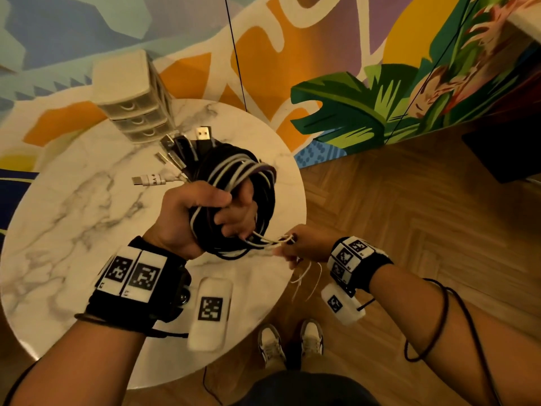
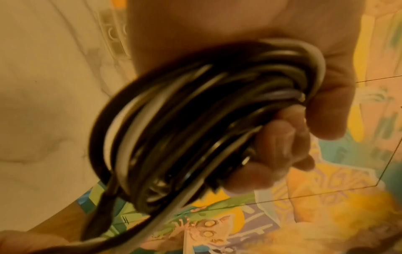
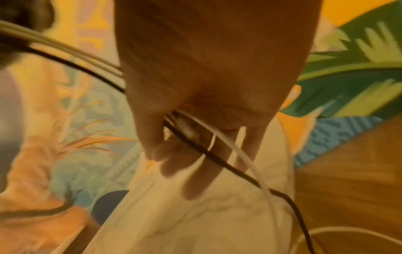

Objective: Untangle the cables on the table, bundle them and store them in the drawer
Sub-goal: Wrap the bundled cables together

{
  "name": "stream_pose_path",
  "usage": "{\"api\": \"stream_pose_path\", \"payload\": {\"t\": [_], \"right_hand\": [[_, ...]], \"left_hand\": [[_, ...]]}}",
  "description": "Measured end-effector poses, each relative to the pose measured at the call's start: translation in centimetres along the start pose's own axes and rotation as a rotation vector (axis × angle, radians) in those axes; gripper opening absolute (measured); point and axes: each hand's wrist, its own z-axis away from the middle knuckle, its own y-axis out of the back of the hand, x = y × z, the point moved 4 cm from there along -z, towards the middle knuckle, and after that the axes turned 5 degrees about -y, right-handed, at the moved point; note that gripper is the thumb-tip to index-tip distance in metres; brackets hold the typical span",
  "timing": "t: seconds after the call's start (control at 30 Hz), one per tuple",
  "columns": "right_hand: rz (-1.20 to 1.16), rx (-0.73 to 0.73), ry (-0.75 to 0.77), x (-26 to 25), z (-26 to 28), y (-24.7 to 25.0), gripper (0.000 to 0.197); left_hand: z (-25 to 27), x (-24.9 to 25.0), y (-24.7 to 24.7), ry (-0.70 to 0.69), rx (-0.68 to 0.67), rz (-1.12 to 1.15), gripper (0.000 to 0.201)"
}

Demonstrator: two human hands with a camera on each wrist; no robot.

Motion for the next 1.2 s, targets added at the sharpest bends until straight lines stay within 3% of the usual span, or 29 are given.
{"api": "stream_pose_path", "payload": {"t": [0.2, 0.33, 0.47, 0.57, 0.7, 0.8, 0.93, 1.07, 1.2], "right_hand": [[-0.127, -0.003, -0.040, 2.4, -1.7, -1.2, 0.029], [0.008, -0.009, -0.070, 1.9, -2.4, -2.9, 0.046], [0.079, 0.081, -0.074, 1.0, -2.7, -0.6, 0.021], [0.113, 0.180, -0.037, -0.6, -2.1, 3.2, 0.036], [0.202, 0.305, -0.036, -3.2, -0.8, 8.2, 0.020], [0.364, 0.306, -0.023, -4.9, 1.3, 10.7, 0.027], [0.355, 0.187, 0.044, -7.1, 4.7, 11.0, 0.030], [0.317, 0.155, 0.089, -9.1, 6.0, 10.0, 0.025], [0.291, 0.220, 0.112, -10.3, 6.8, 9.3, 0.029]], "left_hand": [[0.4, 0.5, -1.4, -0.041, -0.078, 0.004, 0.026], [0.4, 0.8, -1.6, -0.051, -0.091, 0.102, 0.024], [1.2, 0.0, -2.0, 0.034, -0.176, 0.096, 0.023], [1.9, -1.2, -1.8, 0.157, -0.183, 0.005, 0.027], [2.8, -2.9, -0.3, 0.306, -0.077, -0.257, 0.019], [3.5, -3.9, 1.3, 0.428, 0.040, -0.449, 0.023], [3.6, -5.2, 2.7, 0.451, 0.144, -0.573, 0.021], [3.2, -6.5, 2.9, 0.443, 0.084, -0.694, 0.026], [2.9, -7.3, 3.3, 0.407, 0.055, -0.836, 0.053]]}}
